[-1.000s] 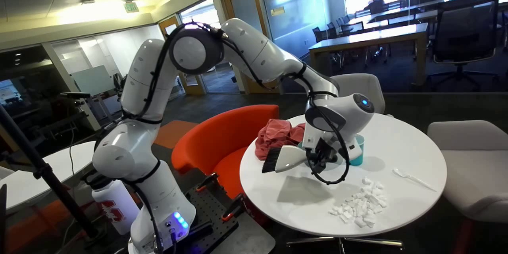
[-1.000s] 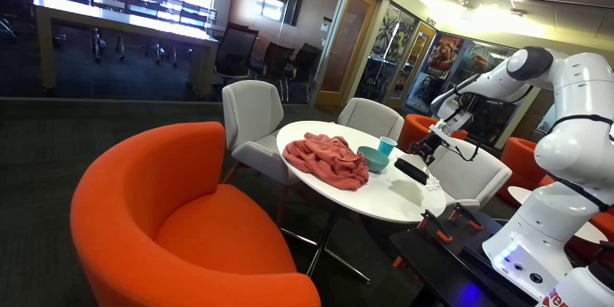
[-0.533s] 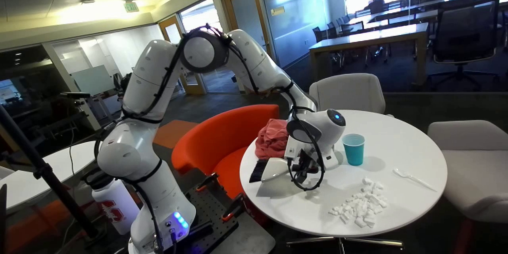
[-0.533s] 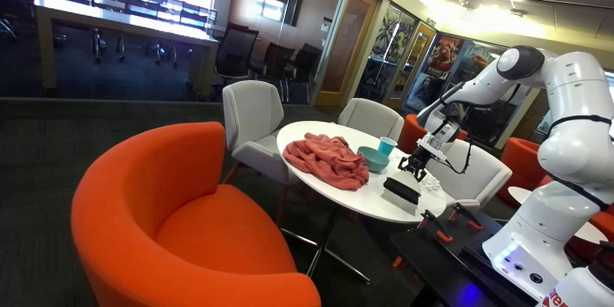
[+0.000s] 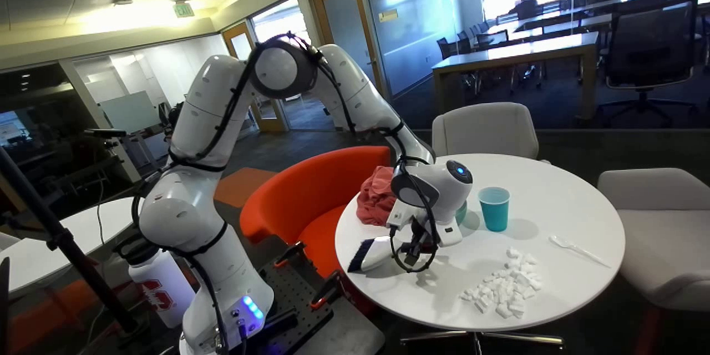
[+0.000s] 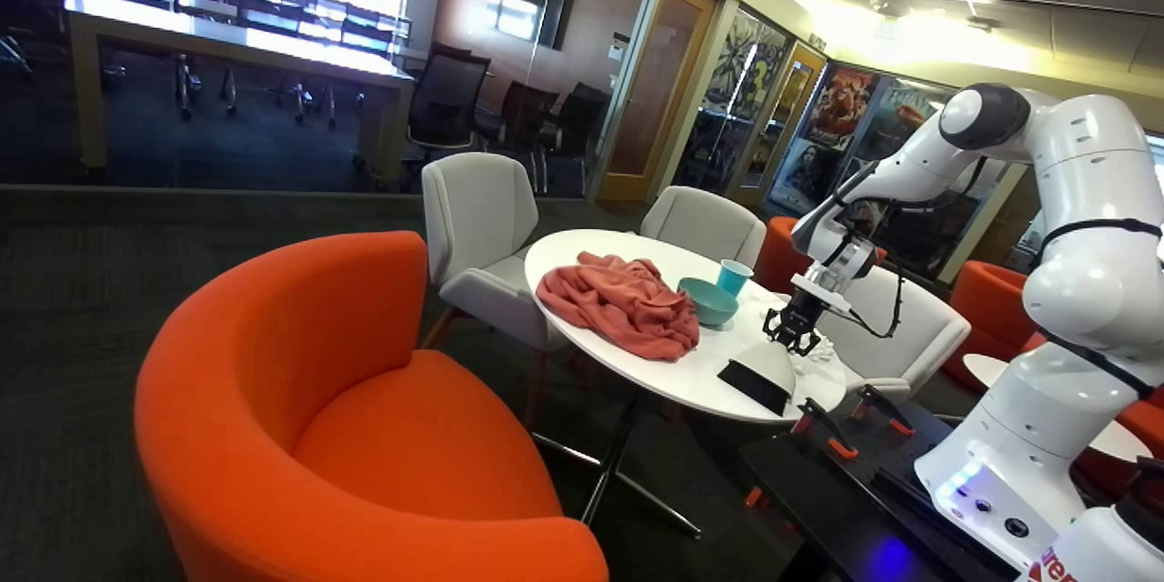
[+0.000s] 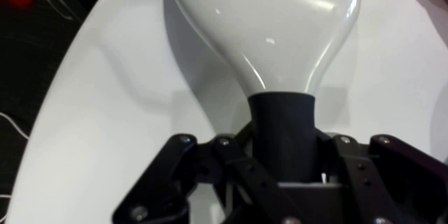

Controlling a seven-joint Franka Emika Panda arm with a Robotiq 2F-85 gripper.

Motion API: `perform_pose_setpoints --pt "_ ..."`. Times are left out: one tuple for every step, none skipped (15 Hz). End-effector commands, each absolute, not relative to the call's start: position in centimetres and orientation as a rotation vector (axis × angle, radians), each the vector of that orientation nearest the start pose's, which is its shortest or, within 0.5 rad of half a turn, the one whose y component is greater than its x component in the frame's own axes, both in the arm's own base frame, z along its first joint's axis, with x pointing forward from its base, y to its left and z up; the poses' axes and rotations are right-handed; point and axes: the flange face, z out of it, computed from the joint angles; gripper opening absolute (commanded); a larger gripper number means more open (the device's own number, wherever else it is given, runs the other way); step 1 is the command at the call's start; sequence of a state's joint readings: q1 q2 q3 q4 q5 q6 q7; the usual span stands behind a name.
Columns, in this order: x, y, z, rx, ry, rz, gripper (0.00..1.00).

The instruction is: Use the brush to sweep the white objects on the table

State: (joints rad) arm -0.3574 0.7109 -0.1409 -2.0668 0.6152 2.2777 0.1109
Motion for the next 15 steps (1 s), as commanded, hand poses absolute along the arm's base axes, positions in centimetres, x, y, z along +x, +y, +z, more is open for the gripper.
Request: perform_pose_setpoints --pt "44.5 -24.2 8.8 -2.338 1.548 0.489 0.55" --pt "44.4 -24.5 9.4 -2.345 1.565 0.471 0.63" --pt "44.4 -24.7 10.0 -2.350 1.579 0.453 0.70" --pt "44.3 -24.8 10.8 -2.357 1.584 0.452 0.79" --pt "44.3 -25.0 11.4 -2.366 1.589 0.442 0.85" --pt "44.3 -25.0 12.2 -2.378 1.579 0.454 0.94" --pt "44.2 -25.0 13.0 -2.396 1.565 0.451 0.99" --pt "44.2 -25.0 13.9 -2.414 1.542 0.458 1.00" --pt "44.1 -25.1 14.7 -2.429 1.523 0.453 1.00" --pt "44.1 -25.4 15.5 -2.463 1.491 0.431 1.00" --pt "44.1 -25.5 16.2 -2.469 1.480 0.426 1.00" --pt "44.1 -25.6 16.8 -2.485 1.475 0.412 1.00" --pt "44.1 -25.8 17.3 -2.502 1.468 0.403 1.00" --pt "44.1 -26.0 17.8 -2.519 1.463 0.392 1.00" --pt "44.1 -26.3 18.2 -2.530 1.461 0.381 1.00"
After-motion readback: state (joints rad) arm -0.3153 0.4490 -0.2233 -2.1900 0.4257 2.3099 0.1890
